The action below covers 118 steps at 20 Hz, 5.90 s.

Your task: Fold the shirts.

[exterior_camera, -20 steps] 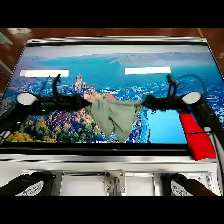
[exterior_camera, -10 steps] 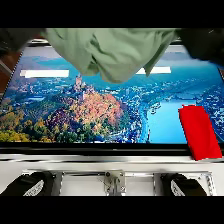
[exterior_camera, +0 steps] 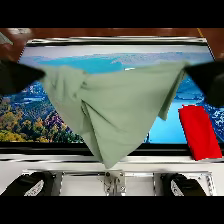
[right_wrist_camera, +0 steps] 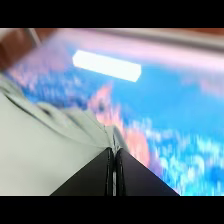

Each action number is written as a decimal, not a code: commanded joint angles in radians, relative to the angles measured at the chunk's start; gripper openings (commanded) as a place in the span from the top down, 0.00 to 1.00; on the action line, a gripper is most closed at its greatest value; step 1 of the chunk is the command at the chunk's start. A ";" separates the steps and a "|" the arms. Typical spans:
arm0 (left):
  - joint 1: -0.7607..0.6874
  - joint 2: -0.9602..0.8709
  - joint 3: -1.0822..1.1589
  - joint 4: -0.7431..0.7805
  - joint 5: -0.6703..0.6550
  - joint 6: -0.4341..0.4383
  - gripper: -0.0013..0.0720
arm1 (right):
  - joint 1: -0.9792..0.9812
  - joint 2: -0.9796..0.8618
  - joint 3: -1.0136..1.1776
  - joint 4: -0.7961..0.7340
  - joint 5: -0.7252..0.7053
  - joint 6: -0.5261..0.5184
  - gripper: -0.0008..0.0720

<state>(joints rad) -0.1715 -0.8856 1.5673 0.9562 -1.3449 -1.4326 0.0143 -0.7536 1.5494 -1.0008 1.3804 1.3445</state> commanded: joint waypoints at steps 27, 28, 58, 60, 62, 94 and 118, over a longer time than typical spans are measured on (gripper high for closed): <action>0.026 -0.477 -0.604 -0.093 0.562 -0.079 0.01 | 0.000 -0.587 -0.499 0.035 -0.508 0.121 0.91; 0.097 -0.470 -0.573 -0.072 0.455 -0.080 0.01 | 0.000 -0.587 -0.499 0.034 -0.482 0.118 0.91; -0.215 -0.616 -0.911 -0.748 0.637 0.156 0.89 | 0.000 -0.588 -0.499 0.032 -0.388 0.081 0.91; -0.216 -0.608 -0.900 -0.748 0.610 0.237 0.94 | 0.000 -0.587 -0.499 0.071 -0.386 0.080 0.91; -0.217 -0.566 -0.871 -0.747 0.546 0.300 0.94 | 0.000 -0.576 -0.499 0.098 -0.394 0.079 0.91; 0.202 0.364 -0.645 0.011 0.039 -0.157 0.94 | 0.000 -0.188 0.024 0.131 -1.044 -0.023 0.91; 0.202 0.362 -1.244 -0.423 0.325 -0.018 0.94 | -0.404 -0.801 -0.169 -0.110 0.307 -0.005 0.12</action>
<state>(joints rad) 0.0303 -0.5236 0.3244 0.5350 -1.0229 -1.4582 -0.2455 -1.6146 1.4975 -1.0058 1.5005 1.3243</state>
